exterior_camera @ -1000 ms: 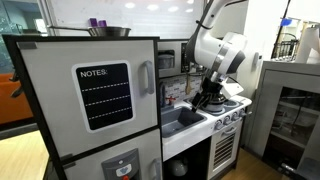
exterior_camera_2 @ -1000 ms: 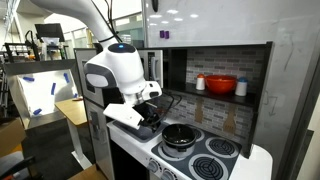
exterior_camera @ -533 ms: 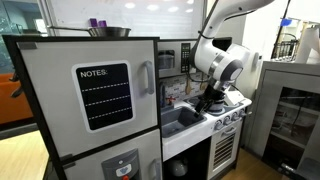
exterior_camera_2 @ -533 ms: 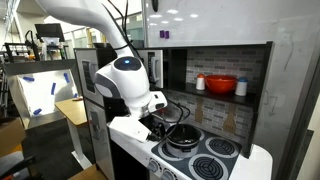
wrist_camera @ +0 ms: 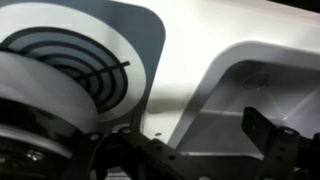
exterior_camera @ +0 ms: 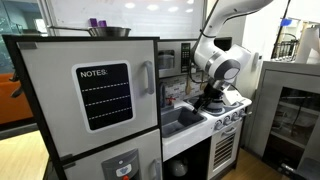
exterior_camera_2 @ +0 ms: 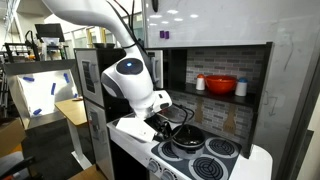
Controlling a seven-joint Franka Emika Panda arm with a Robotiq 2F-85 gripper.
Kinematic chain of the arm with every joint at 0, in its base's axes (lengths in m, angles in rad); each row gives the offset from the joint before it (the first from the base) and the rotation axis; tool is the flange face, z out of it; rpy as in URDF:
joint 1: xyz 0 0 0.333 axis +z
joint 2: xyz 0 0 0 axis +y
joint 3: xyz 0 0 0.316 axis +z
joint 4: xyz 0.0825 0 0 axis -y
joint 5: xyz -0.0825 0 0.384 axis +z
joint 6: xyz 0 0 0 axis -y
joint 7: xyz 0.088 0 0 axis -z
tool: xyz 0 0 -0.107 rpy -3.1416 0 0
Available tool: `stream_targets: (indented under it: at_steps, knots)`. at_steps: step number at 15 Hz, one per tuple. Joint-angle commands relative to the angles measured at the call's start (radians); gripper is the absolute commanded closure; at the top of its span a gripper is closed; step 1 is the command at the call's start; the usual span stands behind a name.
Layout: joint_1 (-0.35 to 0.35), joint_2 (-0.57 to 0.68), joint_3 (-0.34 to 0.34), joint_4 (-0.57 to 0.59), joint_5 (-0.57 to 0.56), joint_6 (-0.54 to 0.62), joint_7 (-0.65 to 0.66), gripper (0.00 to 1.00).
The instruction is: Slide the pot to the right
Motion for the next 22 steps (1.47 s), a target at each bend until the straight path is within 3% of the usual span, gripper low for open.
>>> stream_targets:
  at_steps: [1,12,22]
  knots:
    - [-0.034,0.004,0.011,0.042,0.111,0.02,-0.117,0.0]
    - [-0.068,0.027,-0.044,0.102,0.351,0.01,-0.334,0.0]
    - [-0.068,0.086,-0.078,0.181,0.427,0.004,-0.358,0.0]
